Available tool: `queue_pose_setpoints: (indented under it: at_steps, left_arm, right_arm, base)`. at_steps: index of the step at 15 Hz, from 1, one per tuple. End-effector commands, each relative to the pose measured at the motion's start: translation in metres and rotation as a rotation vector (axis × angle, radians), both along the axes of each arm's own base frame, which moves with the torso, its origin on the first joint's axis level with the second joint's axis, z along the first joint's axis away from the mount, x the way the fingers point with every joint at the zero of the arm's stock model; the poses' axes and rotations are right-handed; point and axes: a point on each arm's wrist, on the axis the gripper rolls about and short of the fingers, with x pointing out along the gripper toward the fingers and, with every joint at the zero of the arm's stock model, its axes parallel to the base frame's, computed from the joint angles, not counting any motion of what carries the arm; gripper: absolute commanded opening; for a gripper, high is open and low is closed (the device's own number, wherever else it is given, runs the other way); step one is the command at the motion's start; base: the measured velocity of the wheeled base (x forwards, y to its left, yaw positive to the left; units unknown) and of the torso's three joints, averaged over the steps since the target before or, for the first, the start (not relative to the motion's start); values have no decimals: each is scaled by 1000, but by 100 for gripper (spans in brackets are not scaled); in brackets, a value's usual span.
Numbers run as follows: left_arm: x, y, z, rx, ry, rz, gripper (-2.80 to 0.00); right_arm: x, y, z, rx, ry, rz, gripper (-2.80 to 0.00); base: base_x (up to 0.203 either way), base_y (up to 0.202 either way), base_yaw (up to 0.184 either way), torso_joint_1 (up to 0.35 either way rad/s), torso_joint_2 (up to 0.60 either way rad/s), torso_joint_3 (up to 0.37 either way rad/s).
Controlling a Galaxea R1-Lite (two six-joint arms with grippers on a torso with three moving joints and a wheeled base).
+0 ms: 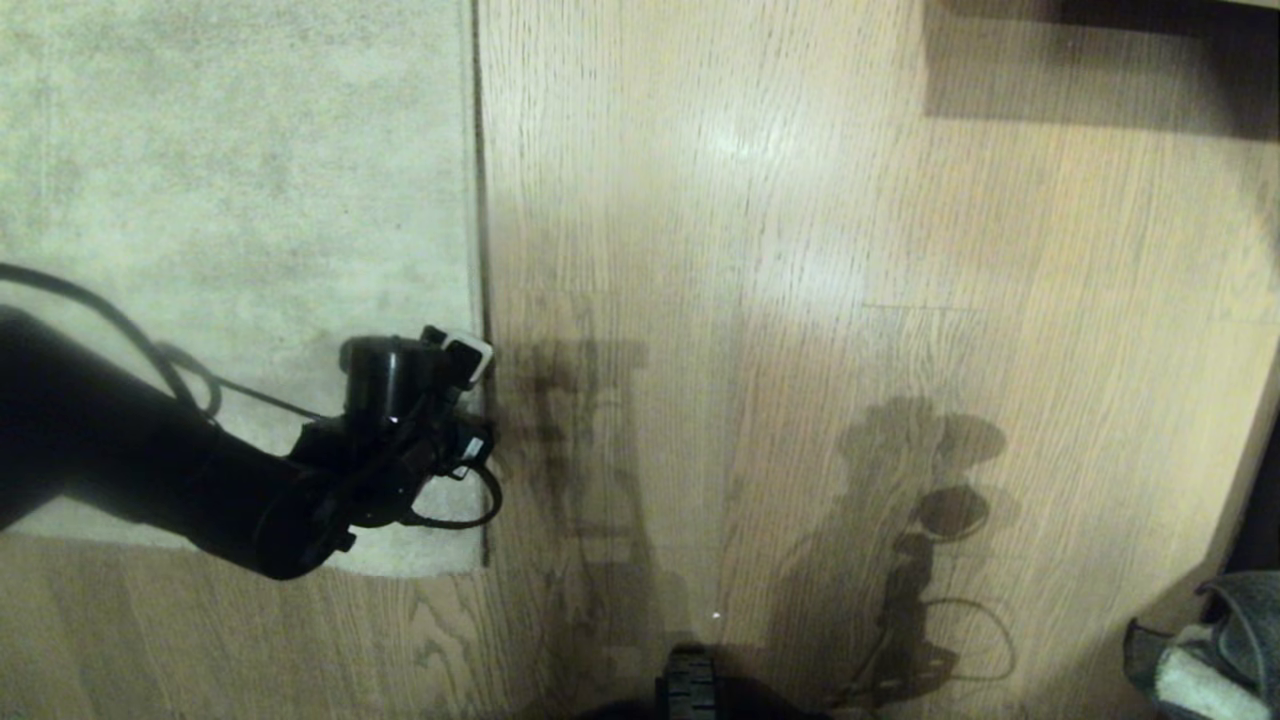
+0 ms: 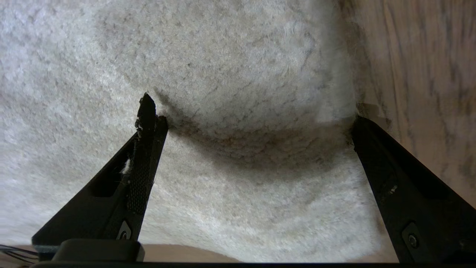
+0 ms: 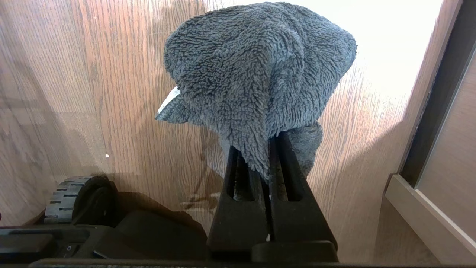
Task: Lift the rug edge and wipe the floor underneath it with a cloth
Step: Lift up the carpet
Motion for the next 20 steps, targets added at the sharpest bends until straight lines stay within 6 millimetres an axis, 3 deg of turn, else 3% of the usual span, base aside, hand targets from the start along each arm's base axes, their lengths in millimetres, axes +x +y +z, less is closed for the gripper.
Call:
queue_pose_setpoints:
  at_steps: [1, 8, 15, 20]
  left_arm:
    - [2, 3, -2, 23, 9, 6, 0]
    - [-7, 20, -6, 129, 61, 8, 0]
    - [-33, 57, -11, 244, 153, 47, 0]
    - [-35, 58, -7, 244, 143, 48, 0]
  right_arm:
    - [0, 0, 0, 0, 0, 0, -280]
    - [0, 0, 0, 0, 0, 0, -280]
    - [0, 0, 0, 0, 0, -1, -280]
    - [0, 0, 0, 0, 0, 0, -280]
  base:
    - [0, 0, 0, 0, 0, 0]
    - [0, 0, 0, 0, 0, 0]
    - [0, 0, 0, 0, 0, 0]
    - [0, 0, 0, 0, 0, 0]
